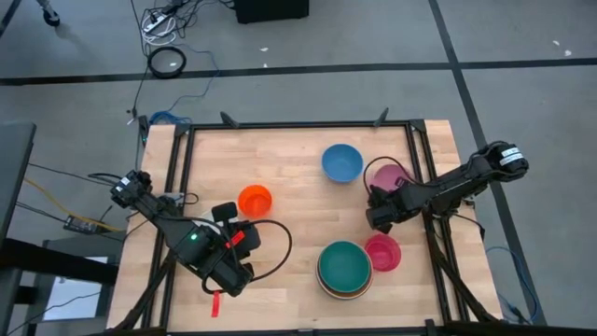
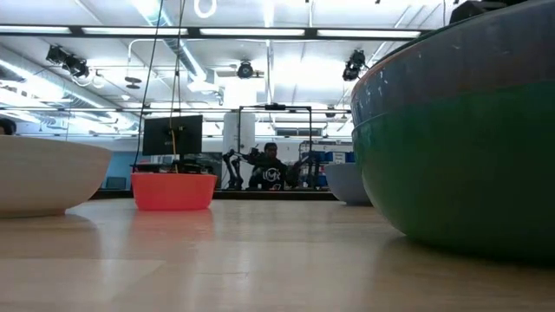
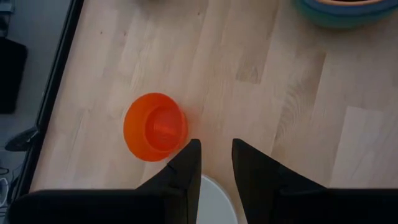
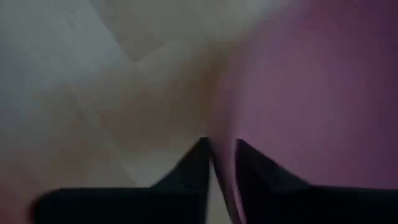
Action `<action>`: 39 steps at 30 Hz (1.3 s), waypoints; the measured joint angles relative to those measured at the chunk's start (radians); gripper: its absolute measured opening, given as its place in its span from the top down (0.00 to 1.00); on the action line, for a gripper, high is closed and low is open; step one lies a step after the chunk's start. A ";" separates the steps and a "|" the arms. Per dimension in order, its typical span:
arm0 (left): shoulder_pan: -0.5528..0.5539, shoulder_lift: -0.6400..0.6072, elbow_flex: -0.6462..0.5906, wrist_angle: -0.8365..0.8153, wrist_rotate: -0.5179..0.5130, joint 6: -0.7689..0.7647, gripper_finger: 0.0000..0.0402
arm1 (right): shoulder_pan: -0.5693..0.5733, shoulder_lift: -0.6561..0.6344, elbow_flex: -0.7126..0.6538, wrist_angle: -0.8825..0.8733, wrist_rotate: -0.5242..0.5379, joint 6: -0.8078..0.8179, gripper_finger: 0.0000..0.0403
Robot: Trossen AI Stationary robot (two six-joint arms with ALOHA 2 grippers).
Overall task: Nest bowls inside each other
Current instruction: Stack the pink bowl into the dark green bowl
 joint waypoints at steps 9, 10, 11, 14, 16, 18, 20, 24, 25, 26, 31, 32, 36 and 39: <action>-0.009 0.000 -0.001 0.000 -0.001 -0.049 0.75 | 0.068 -0.062 0.045 -0.072 0.031 0.020 0.99; -0.013 0.000 -0.003 0.001 0.003 -0.056 0.75 | 0.091 -0.079 0.072 -0.071 0.045 0.025 0.99; -0.016 0.000 -0.009 0.002 0.012 -0.069 0.75 | 0.113 -0.097 0.102 -0.071 0.051 0.024 1.00; -0.030 0.000 -0.052 0.001 0.062 -0.113 0.75 | 0.194 -0.135 0.217 -0.073 0.073 0.024 1.00; -0.045 0.001 -0.089 0.001 0.093 -0.147 0.75 | 0.248 -0.145 0.298 -0.061 0.073 0.010 1.00; -0.064 0.001 -0.131 -0.001 0.119 -0.182 0.75 | 0.302 -0.143 0.365 -0.002 0.061 -0.025 1.00; -0.081 0.001 -0.177 0.002 0.143 -0.220 0.75 | 0.347 -0.131 0.413 0.100 0.032 -0.083 1.00; -0.120 0.001 -0.250 0.000 0.176 -0.296 0.75 | 0.412 -0.095 0.452 0.313 -0.065 -0.197 1.00; -0.131 0.001 -0.264 0.000 0.192 -0.316 0.75 | 0.421 -0.085 0.455 0.354 -0.087 -0.208 1.00; -0.142 0.001 -0.276 0.000 0.200 -0.336 0.75 | 0.427 -0.077 0.456 0.383 -0.104 -0.210 1.00; -0.198 0.001 -0.322 0.001 0.212 -0.423 0.75 | 0.429 -0.023 0.455 0.398 -0.186 -0.187 1.00; -0.208 0.000 -0.333 0.000 0.212 -0.443 0.75 | 0.428 -0.012 0.455 0.400 -0.201 -0.185 1.00; -0.244 0.000 -0.385 0.001 0.212 -0.509 0.75 | 0.426 0.034 0.455 0.405 -0.255 -0.185 0.98; -0.257 0.000 -0.430 0.000 0.212 -0.549 0.75 | 0.424 0.051 0.455 0.422 -0.273 -0.185 0.92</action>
